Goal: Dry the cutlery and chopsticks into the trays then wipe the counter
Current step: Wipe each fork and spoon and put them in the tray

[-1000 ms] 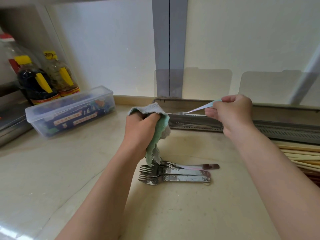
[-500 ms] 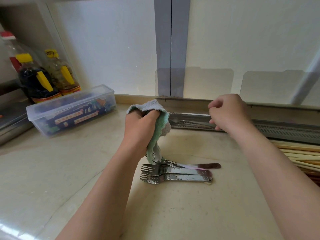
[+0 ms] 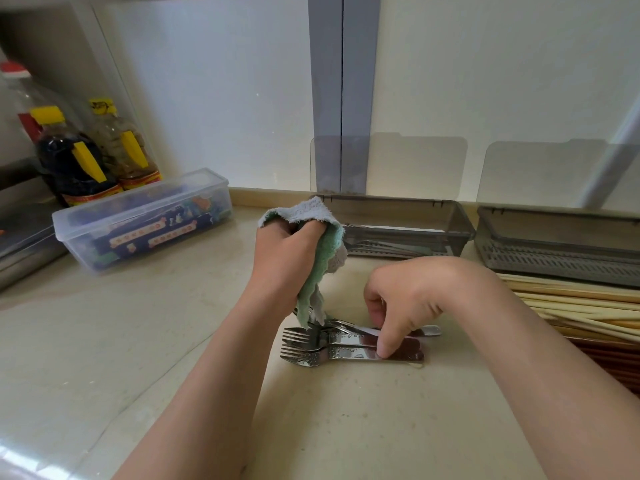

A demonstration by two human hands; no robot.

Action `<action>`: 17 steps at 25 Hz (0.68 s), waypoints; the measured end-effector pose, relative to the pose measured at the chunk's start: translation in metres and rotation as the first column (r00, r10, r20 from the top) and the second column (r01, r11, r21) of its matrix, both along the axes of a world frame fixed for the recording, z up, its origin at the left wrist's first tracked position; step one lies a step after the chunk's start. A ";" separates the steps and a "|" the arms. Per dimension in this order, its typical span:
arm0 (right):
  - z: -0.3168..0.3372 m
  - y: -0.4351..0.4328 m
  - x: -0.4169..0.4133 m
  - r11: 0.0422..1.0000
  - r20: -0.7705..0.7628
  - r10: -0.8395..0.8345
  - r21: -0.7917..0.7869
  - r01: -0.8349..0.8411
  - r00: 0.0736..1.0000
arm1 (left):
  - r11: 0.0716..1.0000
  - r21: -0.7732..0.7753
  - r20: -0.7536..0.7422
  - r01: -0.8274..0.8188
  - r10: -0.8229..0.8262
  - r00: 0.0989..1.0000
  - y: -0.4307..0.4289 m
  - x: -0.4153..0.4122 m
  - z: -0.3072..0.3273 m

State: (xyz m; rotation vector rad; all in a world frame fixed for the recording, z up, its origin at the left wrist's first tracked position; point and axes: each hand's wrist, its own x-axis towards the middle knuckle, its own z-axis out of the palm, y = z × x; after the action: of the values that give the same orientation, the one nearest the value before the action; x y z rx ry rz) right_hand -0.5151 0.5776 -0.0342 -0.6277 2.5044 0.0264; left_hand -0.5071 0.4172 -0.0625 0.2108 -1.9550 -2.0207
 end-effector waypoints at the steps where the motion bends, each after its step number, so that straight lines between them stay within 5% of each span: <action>1: -0.001 -0.001 0.000 1.000 -0.011 0.006 0.004 -0.006 1.000 | 1.000 -0.002 -0.001 0.000 0.000 1.000 0.000 0.001 0.000; 9: 0.004 0.007 -0.006 0.997 -0.002 0.058 -0.049 -0.058 0.998 | 1.000 0.000 -0.007 0.023 -0.023 1.000 0.000 0.001 0.001; 12: 0.014 0.023 -0.010 0.954 0.026 0.041 -0.299 -0.032 0.999 | 0.999 -0.015 0.000 0.042 -0.042 0.999 0.001 0.002 0.002; 14: 0.020 0.034 -0.014 0.814 0.035 -0.015 -0.581 0.032 0.999 | 0.997 -0.029 0.025 0.074 -0.073 0.997 0.001 0.002 0.001; 17: 0.025 0.039 -0.016 0.413 0.058 -0.141 -0.904 0.112 0.988 | 0.989 -0.038 0.030 0.140 -0.139 0.990 0.002 0.002 -0.002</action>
State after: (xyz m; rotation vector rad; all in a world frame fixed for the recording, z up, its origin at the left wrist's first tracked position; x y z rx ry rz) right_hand -0.5310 0.6166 -0.0090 -0.8128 2.4023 -1.5108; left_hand -0.5055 0.4192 -0.0644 0.0956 -2.0780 -2.0725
